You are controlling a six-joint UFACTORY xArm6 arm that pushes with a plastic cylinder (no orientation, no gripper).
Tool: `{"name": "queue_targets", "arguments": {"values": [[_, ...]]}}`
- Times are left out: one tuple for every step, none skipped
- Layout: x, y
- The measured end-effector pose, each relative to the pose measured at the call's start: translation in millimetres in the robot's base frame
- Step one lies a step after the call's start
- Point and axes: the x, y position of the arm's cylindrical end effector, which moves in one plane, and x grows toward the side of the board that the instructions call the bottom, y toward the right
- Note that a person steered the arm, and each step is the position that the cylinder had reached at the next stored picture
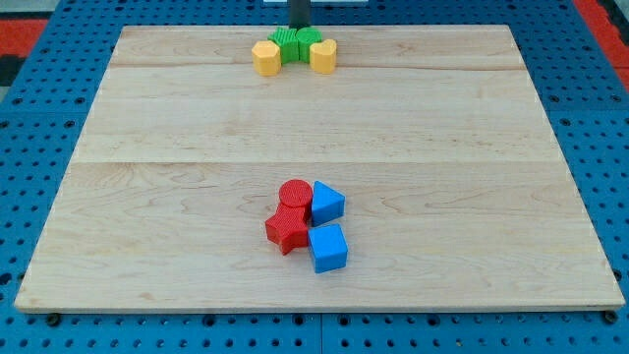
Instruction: Separate green circle and green star
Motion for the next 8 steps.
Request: {"name": "queue_targets", "arguments": {"values": [[13,-1],[22,6],[40,7],[40,18],[34,25],[36,29],[43,30],[46,37]]}}
